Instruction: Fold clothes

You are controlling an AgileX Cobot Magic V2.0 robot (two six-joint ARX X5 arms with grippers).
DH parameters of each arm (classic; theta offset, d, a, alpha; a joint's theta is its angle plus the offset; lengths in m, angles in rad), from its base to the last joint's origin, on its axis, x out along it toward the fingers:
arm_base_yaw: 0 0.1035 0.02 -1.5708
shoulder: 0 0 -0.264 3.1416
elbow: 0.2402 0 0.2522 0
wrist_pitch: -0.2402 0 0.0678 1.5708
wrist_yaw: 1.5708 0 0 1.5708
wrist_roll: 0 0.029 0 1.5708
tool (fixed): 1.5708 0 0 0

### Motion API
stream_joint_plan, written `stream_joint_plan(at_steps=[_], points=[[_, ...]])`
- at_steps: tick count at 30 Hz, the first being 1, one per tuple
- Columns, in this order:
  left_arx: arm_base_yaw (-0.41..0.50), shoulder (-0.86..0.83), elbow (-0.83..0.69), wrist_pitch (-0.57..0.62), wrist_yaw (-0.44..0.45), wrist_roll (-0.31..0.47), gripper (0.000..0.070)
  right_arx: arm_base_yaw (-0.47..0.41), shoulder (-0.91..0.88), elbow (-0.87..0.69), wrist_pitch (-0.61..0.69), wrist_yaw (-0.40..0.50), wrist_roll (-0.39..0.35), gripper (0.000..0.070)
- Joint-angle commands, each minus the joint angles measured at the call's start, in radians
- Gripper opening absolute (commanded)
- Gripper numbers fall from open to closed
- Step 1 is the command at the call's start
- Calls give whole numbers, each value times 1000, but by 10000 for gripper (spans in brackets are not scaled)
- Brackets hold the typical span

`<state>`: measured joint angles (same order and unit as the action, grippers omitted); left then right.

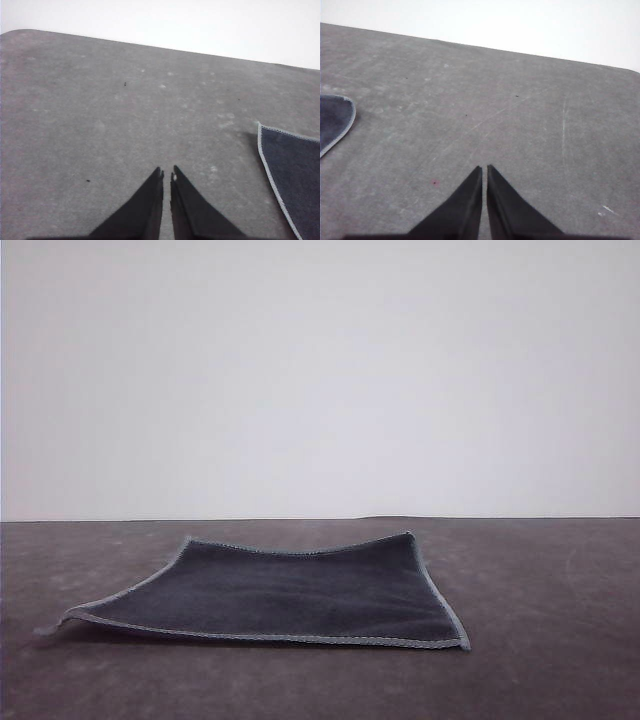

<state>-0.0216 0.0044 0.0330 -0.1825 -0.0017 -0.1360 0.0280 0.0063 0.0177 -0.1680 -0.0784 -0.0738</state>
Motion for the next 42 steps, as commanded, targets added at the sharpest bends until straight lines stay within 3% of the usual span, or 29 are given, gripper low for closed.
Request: stream_joint_plan(at_steps=[1, 16, 21, 24, 26, 33, 42], points=[[2, -2, -21, -4, -2, -8, 16, 2, -3, -5, 12, 1, 11, 10], [2, -2, -21, -4, -3, -2, 16, 2, -3, -5, 54, 0, 18, 10], [2, -2, 2, 21, -2, -44, 15, 2, -3, -2, 58, 4, 136, 9], [1, 2, 72, 112, 3, -118, 15, 3, -1, 24, 59, -1, 257, 7], [1, 19, 132, 158, 2, -131, 15, 3, 12, 63, 61, -3, 291, 7], [1, 301, 405, 78, 13, -129, 15, 3, 260, 324, -1, -50, 310, 6], [1, 846, 684, -6, 218, -72, 15, 4, 782, 641, -36, -281, 299, 6]])
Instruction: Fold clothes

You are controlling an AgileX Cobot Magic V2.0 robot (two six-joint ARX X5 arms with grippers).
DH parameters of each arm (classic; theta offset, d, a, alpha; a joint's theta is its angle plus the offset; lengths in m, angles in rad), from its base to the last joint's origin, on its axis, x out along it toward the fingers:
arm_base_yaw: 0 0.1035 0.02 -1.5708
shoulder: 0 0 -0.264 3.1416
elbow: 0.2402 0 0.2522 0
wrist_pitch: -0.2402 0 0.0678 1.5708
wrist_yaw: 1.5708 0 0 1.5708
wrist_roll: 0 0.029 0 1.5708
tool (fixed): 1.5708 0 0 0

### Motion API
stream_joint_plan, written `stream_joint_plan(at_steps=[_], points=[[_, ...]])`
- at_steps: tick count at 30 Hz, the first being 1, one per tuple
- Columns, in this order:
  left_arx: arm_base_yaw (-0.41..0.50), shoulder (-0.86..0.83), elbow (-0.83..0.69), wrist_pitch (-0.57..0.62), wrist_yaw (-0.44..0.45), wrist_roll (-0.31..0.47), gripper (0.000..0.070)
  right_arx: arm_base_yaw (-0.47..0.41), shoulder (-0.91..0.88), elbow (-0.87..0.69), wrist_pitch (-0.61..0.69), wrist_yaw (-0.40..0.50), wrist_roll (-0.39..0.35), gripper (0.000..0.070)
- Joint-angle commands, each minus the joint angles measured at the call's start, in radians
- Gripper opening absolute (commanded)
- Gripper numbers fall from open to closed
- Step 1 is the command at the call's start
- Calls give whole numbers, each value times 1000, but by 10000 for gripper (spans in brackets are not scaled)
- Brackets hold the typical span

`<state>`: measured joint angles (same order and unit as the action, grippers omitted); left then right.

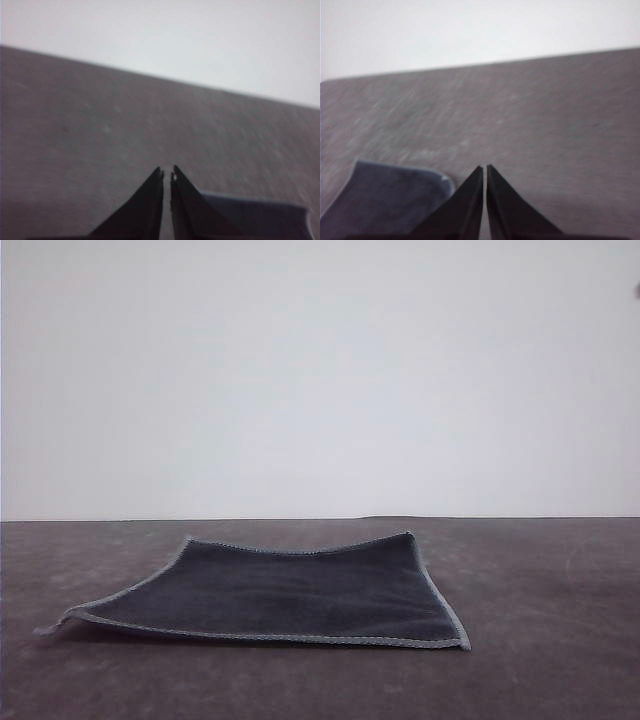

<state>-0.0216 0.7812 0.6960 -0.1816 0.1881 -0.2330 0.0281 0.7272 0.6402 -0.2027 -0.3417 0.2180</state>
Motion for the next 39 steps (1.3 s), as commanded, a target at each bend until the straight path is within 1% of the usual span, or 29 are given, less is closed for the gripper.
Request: stream_joint_plan(at_steps=[1, 4, 7, 9, 10, 11, 12, 13, 14, 15, 16, 17, 19, 20, 21, 23, 24, 39], points=[[1, 123, 42, -8, 54, 36, 15, 4, 115, 44, -1, -42, 6, 6], [0, 284, 101, -8, 133, 53, 15, 11, 278, 117, -1, -113, -16, 7], [1, 430, 151, -7, 201, 72, 16, 26, 427, 178, -1, -158, -34, 12], [1, 522, 185, -10, 244, 91, 16, 36, 517, 212, 0, -176, -49, 34], [1, 562, 201, -11, 262, 91, 20, 41, 550, 225, 0, -182, -52, 76], [0, 602, 217, -13, 288, 91, 33, 46, 585, 237, 0, -186, -55, 143], [1, 642, 234, -13, 321, 92, 42, 53, 620, 250, 1, -185, -55, 224], [0, 675, 248, -13, 350, 94, 42, 57, 647, 259, 5, -185, -55, 280], [0, 709, 263, -12, 376, 94, 49, 64, 674, 263, 17, -186, -54, 317], [-1, 738, 276, -12, 396, 93, 75, 69, 696, 266, 29, -187, -54, 336], [-3, 764, 288, -13, 409, 93, 119, 75, 714, 267, 42, -186, -54, 341], [-5, 788, 300, -14, 418, 92, 180, 81, 733, 267, 53, -186, -54, 342], [-11, 827, 320, -20, 427, 90, 322, 94, 765, 267, 68, -187, -54, 345], [-13, 841, 326, -23, 427, 90, 346, 100, 777, 267, 69, -188, -58, 359], [-16, 851, 330, -25, 427, 90, 356, 106, 788, 267, 69, -188, -60, 379], [-22, 859, 332, -25, 426, 90, 355, 114, 800, 267, 67, -188, -61, 422], [-25, 860, 332, -24, 426, 91, 355, 118, 802, 267, 67, -188, -61, 431], [-26, 860, 332, -13, 426, 89, 355, 123, 802, 267, 79, -189, -56, 432]])
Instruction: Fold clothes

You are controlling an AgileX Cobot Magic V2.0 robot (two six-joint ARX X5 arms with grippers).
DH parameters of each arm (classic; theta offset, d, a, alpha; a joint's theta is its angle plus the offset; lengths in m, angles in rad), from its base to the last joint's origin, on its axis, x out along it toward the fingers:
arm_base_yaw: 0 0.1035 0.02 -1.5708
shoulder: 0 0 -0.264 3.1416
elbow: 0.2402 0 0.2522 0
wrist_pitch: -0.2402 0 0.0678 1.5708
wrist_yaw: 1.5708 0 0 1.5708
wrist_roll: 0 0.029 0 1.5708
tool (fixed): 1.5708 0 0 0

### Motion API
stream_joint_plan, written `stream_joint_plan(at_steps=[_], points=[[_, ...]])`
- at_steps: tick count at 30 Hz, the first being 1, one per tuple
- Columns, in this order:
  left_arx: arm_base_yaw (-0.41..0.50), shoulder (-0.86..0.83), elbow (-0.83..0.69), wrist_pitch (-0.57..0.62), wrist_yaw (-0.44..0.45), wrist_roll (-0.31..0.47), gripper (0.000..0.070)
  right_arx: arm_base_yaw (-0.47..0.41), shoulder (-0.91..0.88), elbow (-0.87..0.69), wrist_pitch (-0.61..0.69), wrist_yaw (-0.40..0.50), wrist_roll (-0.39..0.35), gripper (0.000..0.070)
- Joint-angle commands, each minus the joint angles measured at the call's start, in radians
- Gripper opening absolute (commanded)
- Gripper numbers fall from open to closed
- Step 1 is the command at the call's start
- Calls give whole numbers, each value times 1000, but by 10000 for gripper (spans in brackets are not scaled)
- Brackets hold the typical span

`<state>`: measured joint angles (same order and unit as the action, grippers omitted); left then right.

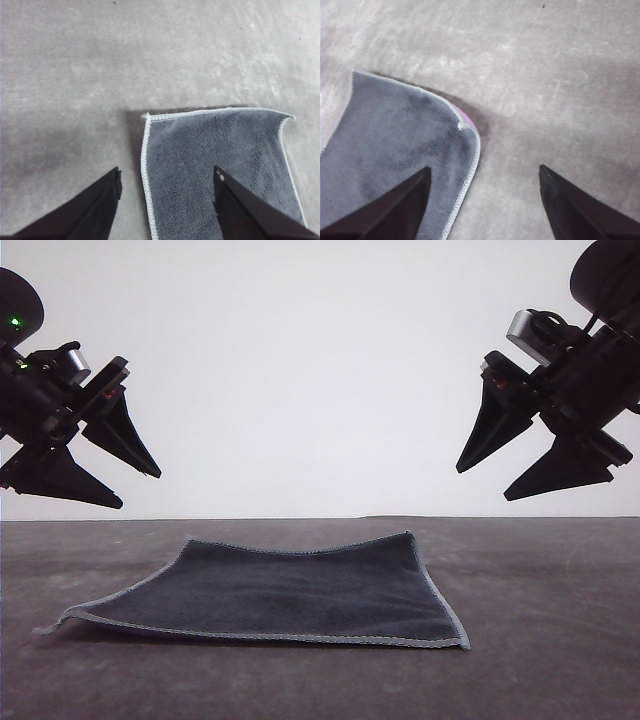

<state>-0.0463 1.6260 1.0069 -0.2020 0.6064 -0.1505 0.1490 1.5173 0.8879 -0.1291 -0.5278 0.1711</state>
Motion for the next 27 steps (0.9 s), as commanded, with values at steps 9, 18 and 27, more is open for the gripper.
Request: stream_joint_plan(at_steps=[9, 18, 27], points=[[-10, 21, 29, 16, -6, 6, 355, 6, 13, 20, 31, -3, -2, 431], [-48, 139, 165, -31, -7, 16, 355, 35, 106, 77, 39, -9, 3, 431], [-82, 320, 318, -118, -7, 81, 355, 81, 295, 200, 36, -63, 4, 431]])
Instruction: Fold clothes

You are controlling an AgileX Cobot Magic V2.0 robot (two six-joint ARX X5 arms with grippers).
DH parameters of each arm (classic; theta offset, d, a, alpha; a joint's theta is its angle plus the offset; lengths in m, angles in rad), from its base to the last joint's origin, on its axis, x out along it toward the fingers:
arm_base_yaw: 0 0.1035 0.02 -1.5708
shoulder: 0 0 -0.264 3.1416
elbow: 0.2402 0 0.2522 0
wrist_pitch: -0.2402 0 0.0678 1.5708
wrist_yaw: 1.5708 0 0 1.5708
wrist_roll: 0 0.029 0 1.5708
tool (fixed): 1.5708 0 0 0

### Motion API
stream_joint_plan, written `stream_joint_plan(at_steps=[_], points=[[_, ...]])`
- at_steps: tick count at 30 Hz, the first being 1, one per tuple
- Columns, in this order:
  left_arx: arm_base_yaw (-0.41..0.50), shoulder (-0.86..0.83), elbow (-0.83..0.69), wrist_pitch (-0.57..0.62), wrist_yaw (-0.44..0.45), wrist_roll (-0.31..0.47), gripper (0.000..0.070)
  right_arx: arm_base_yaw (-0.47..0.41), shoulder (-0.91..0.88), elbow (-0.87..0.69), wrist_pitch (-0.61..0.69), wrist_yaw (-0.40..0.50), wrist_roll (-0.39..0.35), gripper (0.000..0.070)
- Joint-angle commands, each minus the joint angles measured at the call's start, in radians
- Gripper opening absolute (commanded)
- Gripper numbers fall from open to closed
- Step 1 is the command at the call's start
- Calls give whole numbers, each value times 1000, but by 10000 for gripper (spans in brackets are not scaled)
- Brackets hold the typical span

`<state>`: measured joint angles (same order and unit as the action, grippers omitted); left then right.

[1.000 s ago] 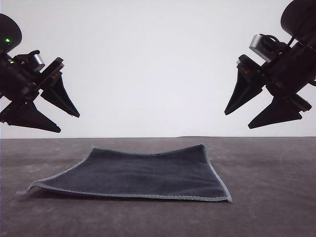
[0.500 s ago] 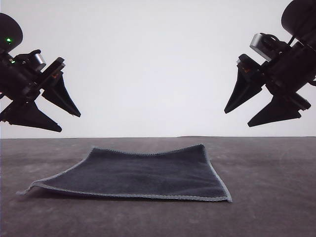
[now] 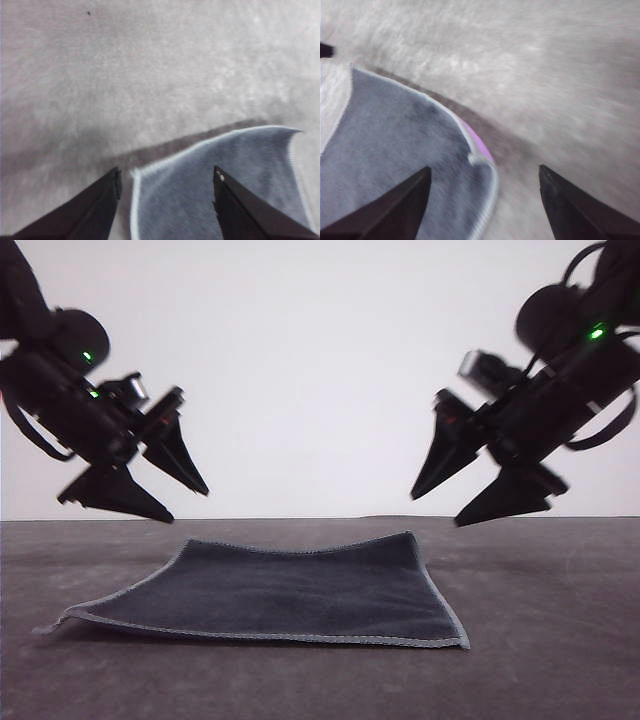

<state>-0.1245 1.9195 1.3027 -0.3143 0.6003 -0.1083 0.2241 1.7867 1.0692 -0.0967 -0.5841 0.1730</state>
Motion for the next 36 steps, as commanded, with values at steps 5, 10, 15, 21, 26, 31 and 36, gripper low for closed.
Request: stream_joint_plan(at_steps=[5, 10, 15, 21, 26, 31, 36], points=[[-8, 81, 45, -32, -1, 97, 355, 24, 80, 56, -4, -21, 1, 431], [-8, 112, 45, -30, -2, 121, 355, 39, 90, 57, -10, -14, -27, 431], [-11, 118, 45, -18, -1, 123, 354, 43, 103, 57, -8, -2, -28, 430], [-14, 118, 45, -13, 3, 120, 354, 49, 126, 57, 2, -2, -30, 429], [-23, 118, 45, -7, 11, 119, 353, 51, 127, 57, 17, -3, -24, 383], [-34, 118, 45, 1, 29, 119, 346, 53, 128, 57, 30, -3, -23, 247], [-39, 118, 45, 4, 28, 120, 57, 56, 130, 57, 47, -3, -23, 42]])
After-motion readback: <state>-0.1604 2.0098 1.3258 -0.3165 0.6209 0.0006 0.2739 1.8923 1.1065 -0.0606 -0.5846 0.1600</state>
